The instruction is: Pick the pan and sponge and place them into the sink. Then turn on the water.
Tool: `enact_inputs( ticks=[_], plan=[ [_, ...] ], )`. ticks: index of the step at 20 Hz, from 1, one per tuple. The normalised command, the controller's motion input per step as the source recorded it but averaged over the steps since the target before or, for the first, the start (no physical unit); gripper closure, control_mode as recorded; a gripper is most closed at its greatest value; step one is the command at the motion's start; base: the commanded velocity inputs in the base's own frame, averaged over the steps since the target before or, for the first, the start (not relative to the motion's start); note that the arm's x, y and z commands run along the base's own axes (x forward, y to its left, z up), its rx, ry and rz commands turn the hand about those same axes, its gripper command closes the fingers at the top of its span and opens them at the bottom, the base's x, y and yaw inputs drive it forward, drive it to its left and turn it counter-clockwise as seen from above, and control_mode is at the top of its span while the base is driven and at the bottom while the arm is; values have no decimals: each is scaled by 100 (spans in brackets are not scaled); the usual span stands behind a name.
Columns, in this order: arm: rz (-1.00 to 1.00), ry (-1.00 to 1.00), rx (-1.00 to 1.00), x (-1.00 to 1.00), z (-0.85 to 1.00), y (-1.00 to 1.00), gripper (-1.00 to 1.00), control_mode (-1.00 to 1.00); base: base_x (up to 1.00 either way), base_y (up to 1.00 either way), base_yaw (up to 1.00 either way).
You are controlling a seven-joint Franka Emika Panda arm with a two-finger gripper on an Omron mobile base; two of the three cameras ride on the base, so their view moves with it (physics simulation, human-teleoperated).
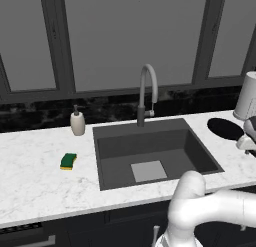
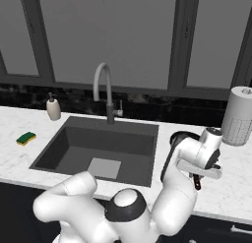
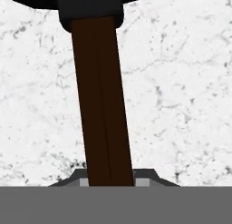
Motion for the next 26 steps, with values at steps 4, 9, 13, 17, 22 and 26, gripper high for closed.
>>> enact_inputs(
  ticks=[4, 9, 13, 17, 22, 26],
  plan=[
    [-18, -1, -5, 0, 23, 91, 100, -100, 0, 0, 0],
    [-27, 0, -6, -10, 50, 78, 100, -100, 0, 0, 0],
    [-30, 0, 0, -29, 68, 42, 100, -100, 0, 0, 0],
    [-31, 0, 0, -30, 80, 30, 100, -100, 0, 0, 0],
    [-19, -4, 0, -19, 76, 30, 100, -100, 0, 0, 0],
    [-3, -16, 0, -12, 69, 35, 100, -100, 0, 0, 0]
  ],
)
